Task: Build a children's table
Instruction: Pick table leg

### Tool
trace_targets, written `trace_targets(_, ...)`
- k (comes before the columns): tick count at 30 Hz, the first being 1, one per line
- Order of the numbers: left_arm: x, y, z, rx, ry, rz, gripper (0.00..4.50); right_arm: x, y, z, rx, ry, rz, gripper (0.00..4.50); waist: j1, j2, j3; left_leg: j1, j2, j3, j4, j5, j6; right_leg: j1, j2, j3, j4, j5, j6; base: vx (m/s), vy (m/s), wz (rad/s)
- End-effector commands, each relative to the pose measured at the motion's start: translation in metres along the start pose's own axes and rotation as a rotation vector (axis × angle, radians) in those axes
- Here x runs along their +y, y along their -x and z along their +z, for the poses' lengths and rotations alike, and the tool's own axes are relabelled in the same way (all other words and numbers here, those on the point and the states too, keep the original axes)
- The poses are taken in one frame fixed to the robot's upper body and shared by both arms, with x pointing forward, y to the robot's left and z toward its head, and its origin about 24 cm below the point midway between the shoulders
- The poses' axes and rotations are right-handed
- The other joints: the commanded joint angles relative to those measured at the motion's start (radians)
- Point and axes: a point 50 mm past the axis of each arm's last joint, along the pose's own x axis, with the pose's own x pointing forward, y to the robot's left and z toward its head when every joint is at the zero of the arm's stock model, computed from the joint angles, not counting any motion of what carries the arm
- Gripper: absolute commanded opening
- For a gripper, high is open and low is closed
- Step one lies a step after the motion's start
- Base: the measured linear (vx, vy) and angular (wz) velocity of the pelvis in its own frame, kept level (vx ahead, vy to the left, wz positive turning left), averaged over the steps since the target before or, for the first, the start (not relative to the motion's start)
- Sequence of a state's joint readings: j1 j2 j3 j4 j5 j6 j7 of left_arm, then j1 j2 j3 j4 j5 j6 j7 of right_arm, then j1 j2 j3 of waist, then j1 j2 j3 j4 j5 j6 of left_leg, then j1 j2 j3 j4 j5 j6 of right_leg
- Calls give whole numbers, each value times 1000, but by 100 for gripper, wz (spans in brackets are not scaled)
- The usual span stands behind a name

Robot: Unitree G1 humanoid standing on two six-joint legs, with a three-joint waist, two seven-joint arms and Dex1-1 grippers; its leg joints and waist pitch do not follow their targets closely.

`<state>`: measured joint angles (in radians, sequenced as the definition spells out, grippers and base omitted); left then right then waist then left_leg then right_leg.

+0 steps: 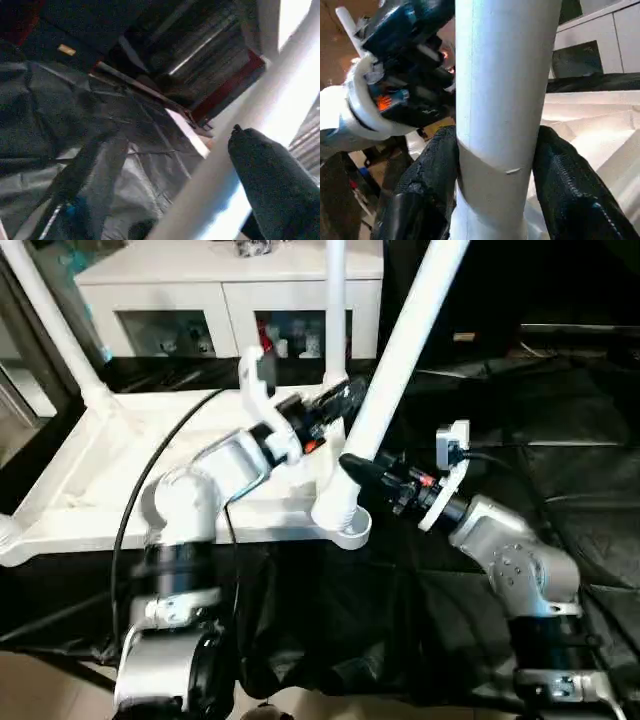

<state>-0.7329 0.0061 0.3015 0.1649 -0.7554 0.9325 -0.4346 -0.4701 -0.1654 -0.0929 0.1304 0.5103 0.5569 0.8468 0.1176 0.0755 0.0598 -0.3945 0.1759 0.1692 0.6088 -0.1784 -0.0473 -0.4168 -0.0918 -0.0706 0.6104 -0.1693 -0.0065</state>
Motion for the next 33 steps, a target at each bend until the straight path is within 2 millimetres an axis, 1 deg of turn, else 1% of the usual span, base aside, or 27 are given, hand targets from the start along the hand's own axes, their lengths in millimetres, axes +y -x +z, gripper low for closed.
trace_targets(1,-9,1,0,8,1,-62,410,0,-3,4,12,14,-6,184,3,-22,-80,11,35,-11,-67,-127,62,58,-51,34,-75,-258,-175,0,0,0)
trace_targets(2,-9,0,0,3,8,-72,409,-1,-2,4,19,13,-12,184,4,-23,-80,11,36,-11,-67,-123,61,58,-51,35,-75,-250,-178,0,0,0)
trace_targets(5,-11,0,-2,0,4,-92,447,-1,0,3,57,31,-9,184,1,-25,-79,9,34,-11,-67,-125,62,60,-48,35,-75,-237,-180,0,0,0)
trace_targets(7,-13,0,-3,3,1,-114,450,0,0,3,68,30,-5,184,0,-28,-78,9,32,-9,-66,-129,63,61,-49,35,-78,-258,-170,0,0,0)
trace_targets(8,-18,-2,-6,12,-2,-148,450,1,1,0,106,32,-7,184,1,-28,-78,9,33,-10,-67,-125,61,62,-50,35,-77,-265,-166,0,0,0)
trace_targets(10,-23,-3,-7,22,-4,-177,450,1,1,-2,140,52,-13,184,2,-28,-79,9,34,-10,-66,-115,60,62,-50,35,-76,-258,-168,0,0,0)
trace_targets(11,-22,-4,-9,33,-17,-166,450,2,1,-2,160,72,-11,184,2,-23,-79,9,35,-11,-66,-117,57,61,-50,35,-75,-254,-168,0,0,0)
trace_targets(13,-19,-6,-12,55,-55,-122,450,4,-1,-3,186,102,-6,184,0,-26,-78,8,32,-10,-65,-123,59,62,-47,35,-79,-257,-159,0,0,0)
trace_targets(14,-16,-7,-13,60,-82,-85,450,5,-2,-4,201,116,-10,184,-1,-22,-78,8,32,-11,-65,-125,58,62,-47,35,-78,-261,-155,0,0,0)
trace_targets(15,-12,-9,-14,59,-105,-39,450,5,-3,-4,218,134,-17,184,-1,-23,-77,8,33,-12,-67,-130,56,62,-47,35,-82,-271,-147,0,0,0)
trace_targets(19,-4,-13,-13,39,-133,73,450,7,-7,-4,233,149,-46,184,-2,-23,-79,9,34,-13,-66,-128,49,63,-46,36,-80,-257,-139,0,0,0)
trace_targets(20,-1,-15,-13,23,-149,130,421,7,-9,-3,238,156,-71,184,-2,-17,-80,8,33,-14,-66,-125,47,62,-46,35,-78,-247,-141,0,0,0)
trace_targets(21,0,-16,-12,4,-150,158,413,7,-11,-2,237,160,-83,184,-2,-18,-80,9,33,-14,-66,-128,43,62,-45,35,-79,-242,-143,0,0,0)
trace_targets(22,2,-16,-11,-14,-140,184,413,8,-13,-2,234,163,-96,184,-2,-15,-81,9,32,-14,-65,-129,42,63,-45,34,-79,-239,-145,0,0,0)
trace_targets(23,3,-16,-9,-37,-124,221,399,8,-15,-1,229,168,-113,184,-4,-17,-81,8,32,-13,-65,-129,38,64,-44,34,-78,-229,-152,0,0,0)
trace_targets(25,5,-16,-8,-56,-121,252,399,8,-16,0,224,171,-129,184,-3,-17,-81,9,31,-13,-65,-136,40,63,-46,34,-79,-228,-158,0,0,0)
trace_targets(26,8,-16,-7,-82,-127,301,366,7,-17,0,220,175,-147,184,-3,-18,-81,8,32,-14,-65,-135,41,63,-44,34,-78,-221,-157,0,0,0)
trace_targets(29,14,-14,-4,-128,-145,382,361,7,-18,-1,221,180,-179,184,-4,-19,-82,8,32,-14,-65,-133,43,64,-44,33,-78,-214,-151,0,0,0)
trace_targets(31,16,-13,-3,-139,-159,408,335,7,-20,-1,223,186,-195,184,-4,-19,-81,8,32,-14,-66,-138,43,63,-45,33,-79,-226,-146,0,0,0)
trace_targets(32,16,-13,-6,-130,-183,427,335,8,-21,-1,221,190,-206,184,-4,-19,-81,9,33,-14,-66,-139,41,62,-45,34,-79,-233,-143,0,0,0)
trace_targets(33,16,-13,-7,-126,-195,438,323,8,-22,0,219,191,-212,184,-4,-19,-80,9,34,-15,-67,-143,40,61,-45,34,-80,-239,-141,0,0,0)
